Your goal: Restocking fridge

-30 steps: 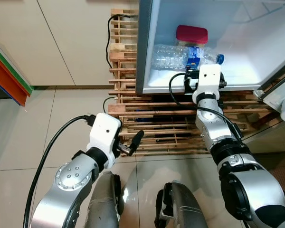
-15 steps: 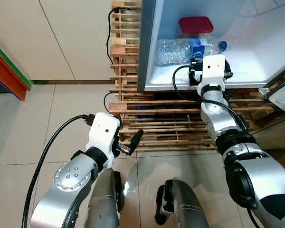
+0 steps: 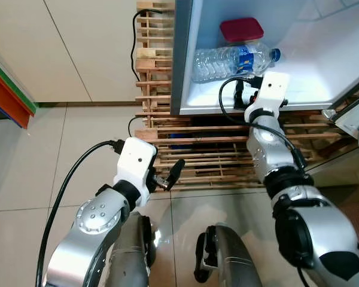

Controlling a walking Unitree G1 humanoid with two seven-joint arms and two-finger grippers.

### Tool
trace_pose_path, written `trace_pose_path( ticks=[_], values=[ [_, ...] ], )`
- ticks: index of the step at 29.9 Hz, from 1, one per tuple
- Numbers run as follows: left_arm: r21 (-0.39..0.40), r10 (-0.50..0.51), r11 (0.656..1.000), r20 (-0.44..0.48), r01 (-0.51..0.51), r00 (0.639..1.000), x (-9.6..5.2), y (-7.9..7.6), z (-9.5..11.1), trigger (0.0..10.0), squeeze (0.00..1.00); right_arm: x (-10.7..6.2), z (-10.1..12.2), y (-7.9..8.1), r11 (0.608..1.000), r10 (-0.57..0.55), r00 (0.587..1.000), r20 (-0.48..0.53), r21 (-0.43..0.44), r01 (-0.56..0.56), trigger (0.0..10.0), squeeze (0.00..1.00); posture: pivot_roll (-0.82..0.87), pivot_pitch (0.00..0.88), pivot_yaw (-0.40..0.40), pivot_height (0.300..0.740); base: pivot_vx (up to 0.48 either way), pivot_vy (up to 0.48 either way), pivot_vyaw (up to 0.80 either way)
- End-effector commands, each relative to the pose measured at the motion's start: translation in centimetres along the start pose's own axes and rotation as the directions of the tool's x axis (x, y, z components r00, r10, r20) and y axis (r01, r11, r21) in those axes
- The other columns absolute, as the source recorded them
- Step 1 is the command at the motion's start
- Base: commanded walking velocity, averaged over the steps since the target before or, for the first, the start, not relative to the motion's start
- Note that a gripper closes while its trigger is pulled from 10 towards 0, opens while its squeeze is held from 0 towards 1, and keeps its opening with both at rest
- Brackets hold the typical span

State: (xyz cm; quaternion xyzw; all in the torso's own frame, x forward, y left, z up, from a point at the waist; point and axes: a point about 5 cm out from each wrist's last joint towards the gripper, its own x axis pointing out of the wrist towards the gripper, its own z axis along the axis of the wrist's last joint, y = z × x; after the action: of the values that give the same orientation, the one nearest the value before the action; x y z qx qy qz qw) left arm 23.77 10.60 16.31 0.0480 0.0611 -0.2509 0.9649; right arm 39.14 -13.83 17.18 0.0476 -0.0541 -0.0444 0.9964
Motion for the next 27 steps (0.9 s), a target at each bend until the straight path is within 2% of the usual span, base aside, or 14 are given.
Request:
trace_pose_path(
  ticks=[1,6,9,10,15,17,19,22,23,24,26,27],
  values=[
    [-0.009,-0.019,1.0,-0.007,0.018,1.0,0.3,-0.4,-0.4,10.0,0.0,-1.1,-2.5,-0.3,0.999,0.001,0.994,-0.112,0.032,0.003,10.0,0.0,0.17,0.239,-0.106,0.676,0.0,0.0,0.0],
    [-0.01,-0.027,1.0,0.024,0.027,0.999,1.7,-0.4,-0.2,10.0,0.0,-2.7,-1.2,-0.7,0.999,0.037,0.999,-0.021,-0.018,-0.038,10.0,0.0,0.14,0.176,-0.112,0.676,0.0,0.0,0.0],
    [-0.007,-0.035,0.999,0.049,0.036,0.998,2.6,-0.3,0.0,10.0,0.0,-4.2,0.3,-1.4,0.995,0.041,0.996,0.084,-0.095,-0.033,10.0,0.0,0.12,0.132,-0.11,0.676,0.0,0.0,0.0],
    [-0.007,-0.035,0.999,0.049,0.036,0.998,2.6,-0.3,0.0,10.0,0.0,-4.2,0.3,-1.4,0.995,0.041,0.996,0.084,-0.095,-0.033,10.0,0.0,0.12,0.132,-0.11,0.676,0.0,0.0,0.0],
    [0.001,-0.052,0.999,0.063,0.052,0.997,3.6,-0.5,-0.3,10.0,0.0,-6.6,2.0,-2.9,0.997,-0.017,0.984,0.18,-0.069,0.03,10.0,0.0,0.1,0.083,-0.098,0.676,0.0,0.0,0.0],
    [0.004,-0.056,0.998,0.064,0.056,0.996,3.8,-0.6,-0.6,10.0,0.0,-7.7,2.7,-3.4,0.996,-0.01,0.975,0.222,-0.085,0.03,10.0,0.0,0.09,0.058,-0.087,0.676,0.0,0.0,0.0],
    [0.007,-0.06,0.998,0.059,0.06,0.996,4.0,-0.6,-1.0,10.0,0.0,-9.0,2.7,-4.1,0.994,-0.004,0.973,0.23,-0.107,0.03,10.0,0.0,0.08,0.043,-0.08,0.676,0.0,0.0,0.0],
    [0.002,-0.055,0.998,0.058,0.055,0.997,4.0,-0.5,-1.3,10.0,0.0,-9.7,2.3,-4.7,0.993,-0.007,0.977,0.213,-0.117,0.033,10.0,0.0,0.08,0.033,-0.075,0.676,0.0,0.0,0.0],
    [-0.009,-0.031,0.999,0.06,0.031,0.998,4.1,-0.1,-1.7,10.0,0.0,-11.1,1.5,-5.6,0.989,-0.001,0.983,0.182,-0.144,0.027,10.0,0.0,0.07,0.017,-0.066,0.676,0.0,0.0,0.0],
    [-0.009,-0.031,0.999,0.06,0.031,0.998,4.1,-0.1,-1.7,10.0,0.0,-11.1,1.5,-5.6,0.989,-0.001,0.983,0.182,-0.144,0.027,10.0,0.0,0.07,0.017,-0.066,0.676,0.0,0.0,0.0],
    [-0.057,0.073,0.996,0.069,-0.069,0.995,4.2,1.1,-2.3,10.0,0.0,-13.9,-0.8,-7.4,0.984,-0.003,0.998,0.071,-0.178,0.016,10.0,0.0,0.06,0.0,-0.051,0.676,0.0,0.0,0.0],
    [-0.057,0.073,0.996,0.069,-0.069,0.995,4.2,1.1,-2.3,10.0,0.0,-13.9,-0.8,-7.4,0.984,-0.003,0.998,0.071,-0.178,0.016,10.0,0.0,0.06,0.0,-0.051,0.676,0.0,0.0,0.0]
  ],
)
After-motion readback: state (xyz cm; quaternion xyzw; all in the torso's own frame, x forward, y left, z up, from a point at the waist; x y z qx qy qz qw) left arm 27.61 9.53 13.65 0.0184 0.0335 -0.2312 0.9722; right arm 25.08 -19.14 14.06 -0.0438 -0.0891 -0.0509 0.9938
